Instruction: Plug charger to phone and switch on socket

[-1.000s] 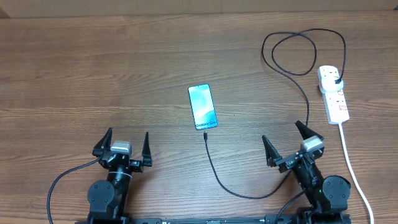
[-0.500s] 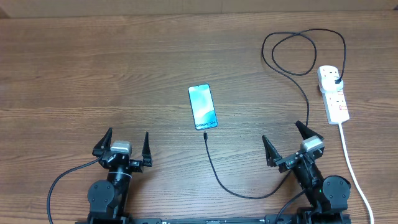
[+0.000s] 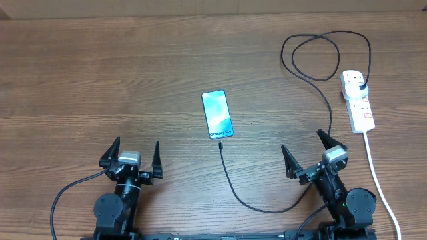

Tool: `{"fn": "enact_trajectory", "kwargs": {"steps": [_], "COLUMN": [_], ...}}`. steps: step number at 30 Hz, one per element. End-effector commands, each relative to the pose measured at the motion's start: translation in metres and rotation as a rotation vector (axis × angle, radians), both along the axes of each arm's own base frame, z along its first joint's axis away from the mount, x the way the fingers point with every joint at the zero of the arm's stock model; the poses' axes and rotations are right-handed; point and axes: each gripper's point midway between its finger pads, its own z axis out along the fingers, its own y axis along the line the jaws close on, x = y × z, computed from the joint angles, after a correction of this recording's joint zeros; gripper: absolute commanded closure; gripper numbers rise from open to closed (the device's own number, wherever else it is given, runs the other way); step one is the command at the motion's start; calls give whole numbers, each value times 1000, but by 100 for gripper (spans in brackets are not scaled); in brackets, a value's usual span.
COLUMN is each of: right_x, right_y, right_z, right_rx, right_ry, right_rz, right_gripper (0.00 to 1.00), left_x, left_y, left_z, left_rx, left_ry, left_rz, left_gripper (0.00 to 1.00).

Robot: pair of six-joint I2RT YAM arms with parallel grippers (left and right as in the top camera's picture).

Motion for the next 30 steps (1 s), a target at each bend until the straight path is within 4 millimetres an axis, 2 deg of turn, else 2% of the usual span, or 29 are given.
{"fn": "enact_trajectory", "kwargs": {"steps": [1,4,10,17,20,24,30], "right_x": [0,0,-3,-16,-26,-36,-34], "right_y": [1,1,1,0,0,-2,-2], "right_z": [0,0,15,66,89,118,160], "right_rx": [3,3,107,112,112,113,110], "right_ry": [-10,-9,6,-67,-77,-68,-7], "right_rz": [3,3,5,9,9,1,-2], "right_gripper": [0,0,0,0,0,0,0], "left_x": [0,0,-12,-36,-41,-36,-16], "left_y": [2,2,3,3,-6,-23,-51], "left_z": [7,18,62,115,136,168,206], "left_rx": [18,15,-7,-107,-114,-115,-135], "left_ry": [-35,-69,-99,-100,-92,-62,149], "left_rz": [6,7,8,5,-50,-148,-297], "left_gripper": [1,0,0,0,0,0,0]}}
